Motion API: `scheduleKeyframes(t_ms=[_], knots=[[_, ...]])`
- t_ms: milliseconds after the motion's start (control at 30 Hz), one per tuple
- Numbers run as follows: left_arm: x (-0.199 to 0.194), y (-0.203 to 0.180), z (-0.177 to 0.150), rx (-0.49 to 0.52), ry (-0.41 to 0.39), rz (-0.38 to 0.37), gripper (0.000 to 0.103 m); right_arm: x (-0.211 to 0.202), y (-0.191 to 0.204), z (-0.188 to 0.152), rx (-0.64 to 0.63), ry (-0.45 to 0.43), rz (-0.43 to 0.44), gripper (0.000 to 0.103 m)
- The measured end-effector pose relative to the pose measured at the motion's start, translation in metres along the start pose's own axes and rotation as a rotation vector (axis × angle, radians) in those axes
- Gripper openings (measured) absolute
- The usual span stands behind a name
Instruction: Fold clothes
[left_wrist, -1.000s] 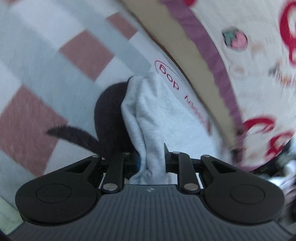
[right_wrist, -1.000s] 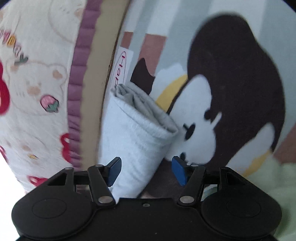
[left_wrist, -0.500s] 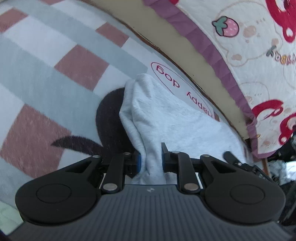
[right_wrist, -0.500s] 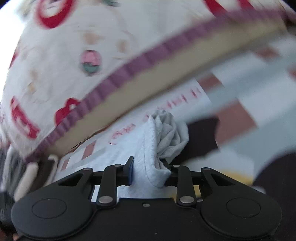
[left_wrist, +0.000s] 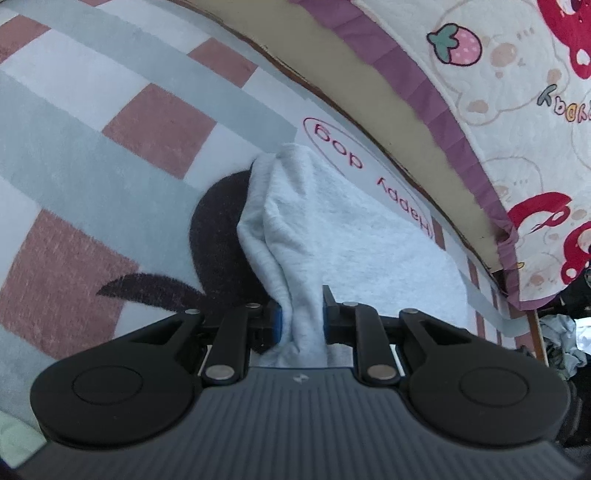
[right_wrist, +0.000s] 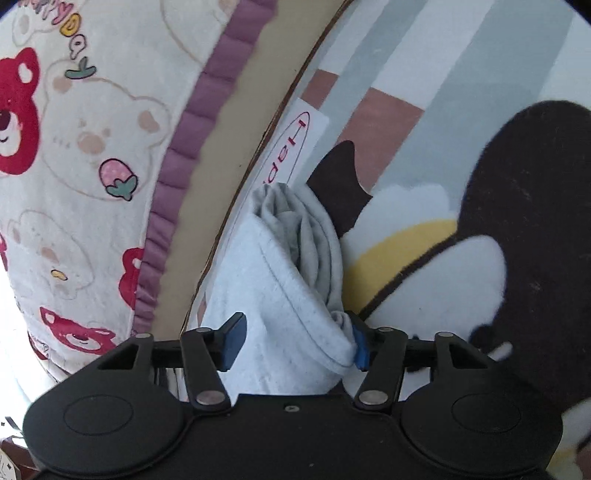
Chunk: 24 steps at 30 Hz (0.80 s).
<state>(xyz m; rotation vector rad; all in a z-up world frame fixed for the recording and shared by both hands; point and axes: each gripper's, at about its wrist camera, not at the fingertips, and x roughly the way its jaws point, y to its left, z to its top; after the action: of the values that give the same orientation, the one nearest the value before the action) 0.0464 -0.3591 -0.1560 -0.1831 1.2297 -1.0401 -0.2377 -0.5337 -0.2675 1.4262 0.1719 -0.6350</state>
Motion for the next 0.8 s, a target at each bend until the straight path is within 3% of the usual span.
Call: scheduleKeyframes(t_ms=[100,167,233,400,500,667,800], knots=[[0.000,-0.008,-0.002,0.083,-0.014,0.012,0.016,0.023,0.013,0.003,-0.037,-0.017,0.013,0.066],[-0.001,-0.014,-0.003,0.142,-0.028,0.031,0.016,0.033,0.031,0.001,-0.153,-0.013,-0.011,0.043],[-0.003,-0.020,-0.006,0.203,-0.047,0.053,0.016,0.026,0.044,0.001,-0.224,-0.020,-0.005,0.032],[-0.032,-0.041,-0.018,0.344,-0.118,0.079,0.015,-0.010,0.082,-0.001,-0.348,-0.006,0.043,0.029],[-0.062,-0.055,-0.028,0.406,-0.181,0.094,0.015,-0.034,0.104,-0.018,-0.485,-0.017,0.066,0.029],[-0.115,-0.056,-0.050,0.429,-0.268,0.165,0.015,-0.055,0.109,-0.055,-0.632,0.043,0.103,0.028],[-0.147,-0.037,-0.068,0.330,-0.275,0.209,0.015,-0.060,0.142,-0.077,-0.752,0.086,0.147,0.026]])
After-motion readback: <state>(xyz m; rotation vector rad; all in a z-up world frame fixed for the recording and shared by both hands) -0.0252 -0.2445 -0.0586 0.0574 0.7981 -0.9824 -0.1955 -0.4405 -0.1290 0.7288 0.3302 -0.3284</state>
